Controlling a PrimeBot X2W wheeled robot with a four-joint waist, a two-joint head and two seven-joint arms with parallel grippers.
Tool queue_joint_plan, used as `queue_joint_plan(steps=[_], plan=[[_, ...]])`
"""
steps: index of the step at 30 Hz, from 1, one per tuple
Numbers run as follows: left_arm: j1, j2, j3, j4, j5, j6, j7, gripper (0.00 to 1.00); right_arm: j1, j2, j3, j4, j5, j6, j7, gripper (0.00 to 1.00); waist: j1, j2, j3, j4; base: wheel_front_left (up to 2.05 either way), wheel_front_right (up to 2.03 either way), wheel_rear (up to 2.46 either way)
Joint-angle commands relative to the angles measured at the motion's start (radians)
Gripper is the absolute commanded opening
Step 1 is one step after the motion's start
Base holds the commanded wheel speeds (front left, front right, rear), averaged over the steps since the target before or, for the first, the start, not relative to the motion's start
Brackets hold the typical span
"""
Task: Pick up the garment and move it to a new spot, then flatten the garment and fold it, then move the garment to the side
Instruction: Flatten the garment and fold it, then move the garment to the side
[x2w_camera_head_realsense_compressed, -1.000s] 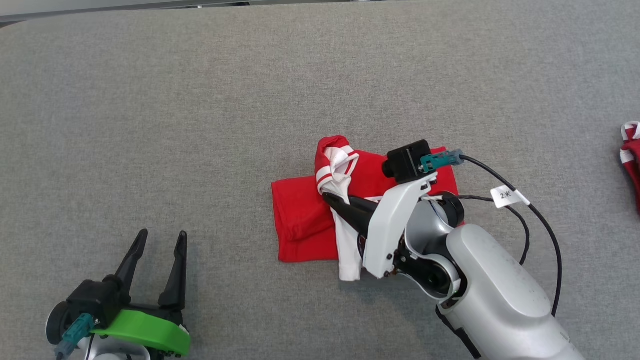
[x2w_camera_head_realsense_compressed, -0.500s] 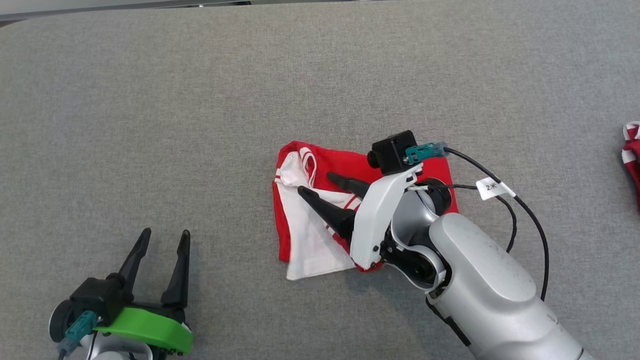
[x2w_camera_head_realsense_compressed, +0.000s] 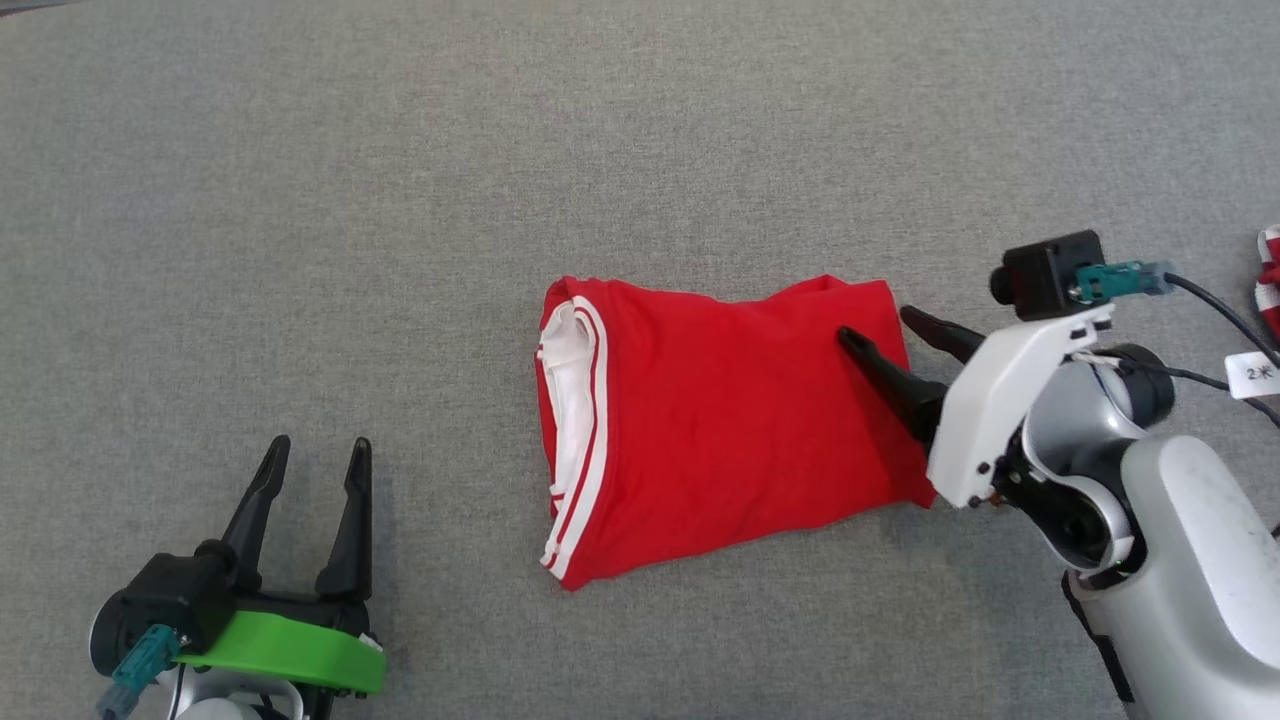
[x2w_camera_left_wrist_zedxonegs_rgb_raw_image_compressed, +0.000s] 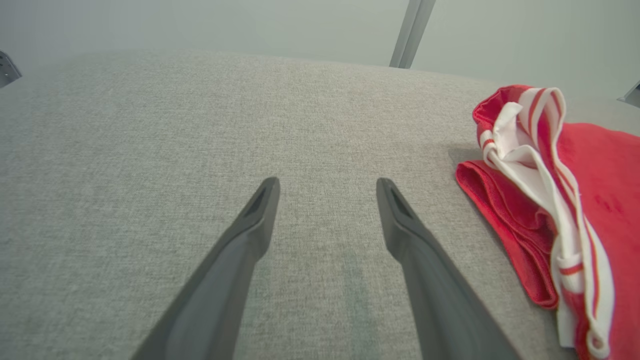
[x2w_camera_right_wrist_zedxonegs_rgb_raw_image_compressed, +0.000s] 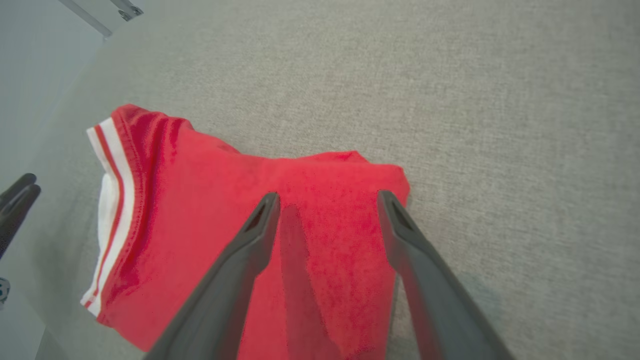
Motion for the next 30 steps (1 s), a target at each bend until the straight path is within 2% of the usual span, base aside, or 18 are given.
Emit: queue_joint_plan(steps=[1,3,8,13,15,16,17,18,20,23,30], plan=[[-0.006,-0.009,0.001,-0.009,0.007,-0.002,-0.003,1.0,0.043,-0.023,-0.04,-0.028,-0.015,0.001,0.049,1.0,0.0,0.0023,0.02,0.015,0.0,0.0,0.0],[-0.012,-0.02,0.003,-0.011,0.009,-0.002,-0.003,1.0,0.075,-0.046,-0.072,-0.046,-0.014,0.001,0.096,1.0,0.0,0.0023,0.03,0.019,0.0,0.0,0.0],[-0.025,-0.031,-0.006,-0.004,0.009,-0.002,-0.003,1.0,0.111,-0.052,-0.101,-0.064,0.017,0.001,0.167,1.0,0.0,0.0023,0.048,0.03,0.0,0.0,0.0],[-0.04,-0.031,-0.005,0.002,0.003,-0.002,-0.003,1.0,0.102,-0.033,-0.082,-0.042,0.046,0.001,0.213,1.0,0.0,0.0023,0.053,0.037,0.0,0.0,0.0],[-0.043,-0.03,-0.001,0.004,0.004,-0.002,-0.003,1.0,0.083,-0.002,-0.065,-0.021,0.084,0.001,0.221,1.0,0.0,0.0023,0.049,0.031,0.0,0.0,0.0],[-0.042,-0.031,0.001,0.004,0.008,-0.002,-0.003,1.0,0.07,0.006,-0.059,-0.01,0.096,0.001,0.219,0.8,0.0,0.0023,0.047,0.025,0.0,0.0,0.0],[-0.04,-0.032,0.002,0.002,0.012,-0.002,-0.003,1.0,0.055,0.005,-0.052,-0.001,0.1,0.001,0.211,0.08,0.0,0.0023,0.046,0.017,0.0,0.0,0.0],[-0.039,-0.03,0.002,-0.001,0.012,-0.002,-0.003,1.0,0.043,0.005,-0.043,0.006,0.107,0.001,0.205,0.0,0.0,0.0023,0.044,0.007,0.0,0.0,0.0],[-0.033,-0.015,0.008,-0.013,0.016,-0.002,-0.003,1.0,0.023,0.017,-0.028,0.014,0.153,0.001,0.187,0.0,0.0,0.0023,0.043,-0.038,0.0,0.0,0.0],[-0.019,0.003,0.023,-0.031,0.024,-0.002,-0.003,1.0,0.031,-0.001,-0.034,0.023,0.195,0.001,0.179,0.0,0.0,0.0023,0.039,-0.103,0.0,0.0,0.0],[0.023,0.047,0.067,-0.082,0.034,0.015,-0.001,1.0,0.076,-0.083,-0.112,0.054,0.243,0.0,0.131,0.0,0.0,0.0023,0.032,-0.281,0.0,0.0,0.0]])
